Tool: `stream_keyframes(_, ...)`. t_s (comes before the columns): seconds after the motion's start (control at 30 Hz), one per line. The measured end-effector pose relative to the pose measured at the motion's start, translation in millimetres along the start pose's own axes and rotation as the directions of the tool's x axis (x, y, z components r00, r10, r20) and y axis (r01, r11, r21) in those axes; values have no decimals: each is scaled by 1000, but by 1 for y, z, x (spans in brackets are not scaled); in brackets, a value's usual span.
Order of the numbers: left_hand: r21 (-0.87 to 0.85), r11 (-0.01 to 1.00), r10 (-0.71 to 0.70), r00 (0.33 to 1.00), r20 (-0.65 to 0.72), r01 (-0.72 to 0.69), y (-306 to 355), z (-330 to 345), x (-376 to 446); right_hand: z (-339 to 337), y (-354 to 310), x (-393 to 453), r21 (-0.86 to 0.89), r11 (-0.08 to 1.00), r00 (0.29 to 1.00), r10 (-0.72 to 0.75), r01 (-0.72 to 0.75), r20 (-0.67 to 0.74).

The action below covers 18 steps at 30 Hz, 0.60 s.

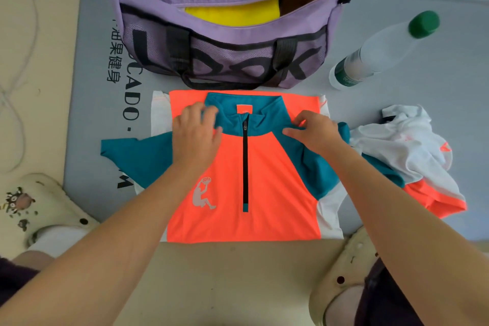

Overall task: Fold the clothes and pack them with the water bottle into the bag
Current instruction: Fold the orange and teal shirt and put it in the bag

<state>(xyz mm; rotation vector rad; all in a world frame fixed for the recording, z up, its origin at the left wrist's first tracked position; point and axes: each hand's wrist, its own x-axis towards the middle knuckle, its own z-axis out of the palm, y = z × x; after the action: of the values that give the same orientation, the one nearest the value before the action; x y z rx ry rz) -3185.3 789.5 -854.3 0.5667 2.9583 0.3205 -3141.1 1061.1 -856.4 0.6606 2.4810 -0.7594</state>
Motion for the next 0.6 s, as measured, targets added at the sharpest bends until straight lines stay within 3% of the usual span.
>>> stream_keyframes(0.07, -56, 971, 238, 965, 109, -233, 27, 6, -13, -8, 2, -1, -208, 978, 995, -7, 27, 97)
stream_keyframes(0.1, -103, 956, 292, 932, 217, -275, 40, 11, -20, -13, 4, -1, -338, 940, 987, 13, 42, 158)
stream_keyframes(0.17, -122, 970, 241, 905, 352, -211, 58, 20, -31, -25, 8, -2, -540, 840, 961, 110, 48, 256)
stream_keyframes(0.23, -102, 988, 143, 928, 344, -114, 68, 25, -35, -40, 16, -6, -655, 755, 927, 219, 37, 305)
stream_keyframes(0.37, -78, 997, 52, 924, 379, -24, 77, 27, -35, -72, 36, -23, -714, 697, 895, 279, 61, 348)
stream_keyframes(0.43, -56, 998, 33, 913, 407, -11, 79, 31, -36, -84, 48, -32, -631, 771, 915, 191, 84, 356)
stream_keyframes(0.5, -31, 1000, 16, 905, 425, -3, 82, 34, -40, -91, 58, -41, -284, 958, 940, 120, -26, 318)
stream_keyframes(0.57, -5, 1000, -7, 903, 430, 10, 86, 36, -43, -94, 63, -50, 80, 989, 969, 106, -126, 223)
stream_keyframes(0.6, 11, 1000, -16, 900, 436, 12, 88, 36, -44, -94, 65, -52, 105, 988, 975, 87, -110, 205)
